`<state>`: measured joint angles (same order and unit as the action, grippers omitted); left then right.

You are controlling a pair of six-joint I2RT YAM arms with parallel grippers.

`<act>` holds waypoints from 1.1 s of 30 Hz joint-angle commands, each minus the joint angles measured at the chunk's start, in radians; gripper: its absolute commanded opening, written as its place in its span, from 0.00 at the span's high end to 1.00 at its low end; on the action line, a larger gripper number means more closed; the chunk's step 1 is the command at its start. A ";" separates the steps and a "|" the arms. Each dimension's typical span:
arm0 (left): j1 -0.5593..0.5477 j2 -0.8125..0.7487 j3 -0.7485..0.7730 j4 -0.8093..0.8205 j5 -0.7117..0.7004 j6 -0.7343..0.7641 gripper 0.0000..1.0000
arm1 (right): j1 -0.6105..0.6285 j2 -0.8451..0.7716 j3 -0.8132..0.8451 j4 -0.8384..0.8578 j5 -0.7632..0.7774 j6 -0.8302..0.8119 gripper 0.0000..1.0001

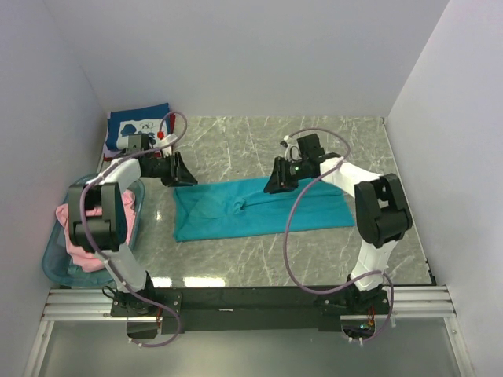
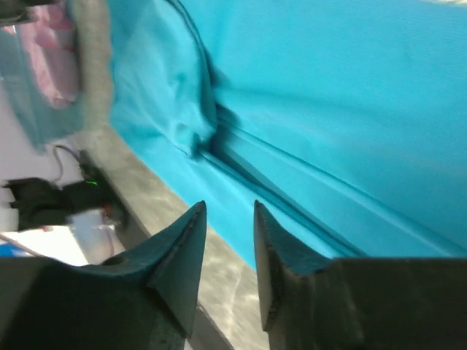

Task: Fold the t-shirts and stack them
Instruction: Fold the tshirt

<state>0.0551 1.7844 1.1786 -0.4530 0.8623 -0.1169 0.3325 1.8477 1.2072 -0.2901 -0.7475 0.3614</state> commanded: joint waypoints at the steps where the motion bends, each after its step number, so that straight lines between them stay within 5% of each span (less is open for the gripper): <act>1: -0.029 -0.123 -0.065 -0.022 -0.014 0.040 0.61 | -0.010 -0.051 0.090 -0.278 0.149 -0.308 0.64; 9: -0.196 -0.125 -0.146 0.034 -0.069 -0.033 0.65 | -0.055 0.024 0.221 -0.471 0.413 -0.483 0.73; 22: -0.201 0.010 -0.108 -0.018 -0.232 -0.043 0.65 | -0.087 0.222 0.371 -0.486 0.703 -0.625 0.73; 33: -0.199 0.251 0.116 -0.131 -0.425 0.045 0.65 | -0.085 0.190 0.203 -0.573 0.772 -0.693 0.75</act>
<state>-0.1471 1.9289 1.2049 -0.5652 0.5827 -0.1413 0.2508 2.0583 1.4990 -0.7673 -0.0200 -0.2886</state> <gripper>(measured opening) 0.350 0.252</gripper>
